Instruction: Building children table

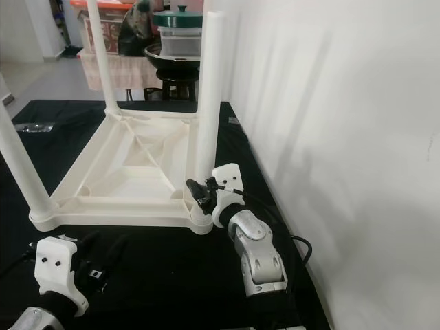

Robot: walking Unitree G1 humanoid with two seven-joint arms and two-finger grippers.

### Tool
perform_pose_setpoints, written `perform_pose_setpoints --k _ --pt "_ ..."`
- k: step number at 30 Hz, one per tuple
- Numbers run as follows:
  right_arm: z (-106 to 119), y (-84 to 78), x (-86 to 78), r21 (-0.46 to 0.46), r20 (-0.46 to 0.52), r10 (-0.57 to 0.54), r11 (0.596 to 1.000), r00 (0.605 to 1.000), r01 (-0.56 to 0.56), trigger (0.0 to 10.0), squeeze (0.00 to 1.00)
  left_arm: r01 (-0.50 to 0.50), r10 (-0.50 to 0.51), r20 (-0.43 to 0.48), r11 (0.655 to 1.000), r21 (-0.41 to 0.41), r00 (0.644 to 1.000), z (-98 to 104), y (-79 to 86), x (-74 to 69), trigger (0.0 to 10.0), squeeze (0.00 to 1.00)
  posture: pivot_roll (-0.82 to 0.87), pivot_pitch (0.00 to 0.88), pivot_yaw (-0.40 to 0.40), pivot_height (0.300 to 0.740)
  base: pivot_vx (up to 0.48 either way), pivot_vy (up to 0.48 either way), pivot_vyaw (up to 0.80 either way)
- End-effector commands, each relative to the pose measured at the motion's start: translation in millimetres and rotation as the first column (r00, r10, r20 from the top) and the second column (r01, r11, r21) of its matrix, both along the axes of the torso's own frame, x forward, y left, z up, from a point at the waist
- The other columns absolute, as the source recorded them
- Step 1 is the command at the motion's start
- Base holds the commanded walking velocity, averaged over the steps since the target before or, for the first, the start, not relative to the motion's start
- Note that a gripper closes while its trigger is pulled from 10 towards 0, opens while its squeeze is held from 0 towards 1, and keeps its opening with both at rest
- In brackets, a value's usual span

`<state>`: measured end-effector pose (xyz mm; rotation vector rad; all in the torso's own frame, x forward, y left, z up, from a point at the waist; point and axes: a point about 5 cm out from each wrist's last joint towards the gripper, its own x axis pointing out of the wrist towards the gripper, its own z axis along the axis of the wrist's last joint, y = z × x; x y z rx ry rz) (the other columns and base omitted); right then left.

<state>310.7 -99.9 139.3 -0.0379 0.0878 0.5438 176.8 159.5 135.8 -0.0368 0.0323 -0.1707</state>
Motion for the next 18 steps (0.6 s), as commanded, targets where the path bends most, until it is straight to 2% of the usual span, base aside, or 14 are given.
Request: perform_pose_setpoints --k 1,2,3,4,5,8,9,11,12,13,14,16,17,18 --pt "-28 -1.5 -7.4 -0.087 -0.145 0.021 0.996 0.989 -0.034 0.6 0.0 0.011 -0.011 -0.011 1.0 -0.004 1.0 -1 -0.9 0.2 10.0 0.0 0.04 0.0 -0.051 0.74 0.0 0.0 0.0" --pt "-21 0.0 -4.7 -0.043 -0.121 0.05 0.998 0.991 -0.055 10.0 0.0 0.018 -0.018 -0.012 1.0 -0.006 1.0 -1 -2.3 0.4 10.0 0.0 0.03 0.0 -0.044 0.74 0.0 0.0 0.0" --pt "-14 2.1 -5.4 -0.016 -0.104 0.05 0.999 0.993 -0.052 10.0 0.0 0.023 -0.023 -0.012 1.0 -0.007 1.0 -1 -3.1 0.5 10.0 0.0 0.03 0.0 -0.044 0.74 0.0 0.0 0.0" --pt "-5 7.5 -5.1 0.034 -0.088 0.132 0.991 0.987 -0.13 10.0 1.0 0.023 -0.023 -0.012 1.0 -0.008 1.0 -1 -3.5 0.9 10.0 0.0 0.03 0.0 -0.043 0.74 0.0 0.0 0.0" --pt "4 12.0 -4.9 0.063 -0.059 0.241 0.969 0.969 -0.238 10.0 1.0 0.024 -0.024 -0.012 1.0 -0.008 1.0 -1 -4.2 1.4 10.0 0.0 0.03 0.0 -0.045 0.74 0.0 0.0 0.0" --pt "12 13.7 -3.5 0.067 -0.023 0.322 0.945 0.946 -0.32 10.0 1.0 0.025 -0.025 -0.01 1.0 -0.009 1.0 -1 -4.9 1.9 10.0 0.0 0.03 0.0 -0.046 0.74 0.0 0.0 0.0" --pt "22 12.2 1.5 0.067 0.026 0.404 0.912 0.915 -0.405 10.0 1.0 0.025 -0.025 -0.008 1.0 -0.01 1.0 -1 -5.5 2.3 10.0 0.0 0.03 0.0 -0.047 0.74 0.0 0.0 0.0" --pt "30 10.1 6.9 0.048 0.065 0.45 0.89 0.89 -0.454 10.0 1.0 0.024 -0.024 -0.007 1.0 -0.012 1.0 -1 -5.7 2.5 10.0 0.0 0.03 0.0 -0.047 0.74 0.0 0.0 0.0" --pt "37 9.6 13.4 0.03 0.085 0.54 0.839 0.837 -0.544 10.0 0.0 0.022 -0.022 -0.005 1.0 -0.014 1.0 -1 -6.1 2.9 10.0 0.0 0.03 0.0 -0.049 0.74 0.0 0.0 0.0" --pt "42 9.1 17.2 0.019 0.093 0.597 0.799 0.797 -0.601 10.0 0.0 0.022 -0.022 -0.004 1.0 -0.016 1.0 -1 -6.5 3.4 10.0 0.0 0.04 0.0 -0.052 0.74 0.0 0.0 0.0" --pt "42 9.1 17.2 0.019 0.093 0.597 0.799 0.797 -0.601 10.0 0.0 0.022 -0.022 -0.004 1.0 -0.016 1.0 -1 -6.5 3.4 10.0 0.0 0.04 0.0 -0.052 0.74 0.0 0.0 0.0" --pt "46 6.6 24.5 0.007 0.053 0.71 0.703 0.703 -0.711 10.0 0.0 0.019 -0.019 0.001 1.0 -0.017 1.0 0 -6.6 3.9 10.0 0.0 0.05 0.0 -0.059 0.74 0.0 0.0 0.0" --pt "48 4.9 26.8 0.007 0.037 0.734 0.678 0.678 -0.735 10.0 0.0 0.018 -0.018 0.003 1.0 -0.017 1.0 0 -6.6 4.1 10.0 0.0 0.05 0.0 -0.06 0.74 0.0 0.0 0.0" --pt "48 4.9 26.8 0.007 0.037 0.734 0.678 0.678 -0.735 10.0 0.0 0.018 -0.018 0.003 1.0 -0.017 1.0 0 -6.6 4.1 10.0 0.0 0.05 0.0 -0.06 0.74 0.0 0.0 0.0"
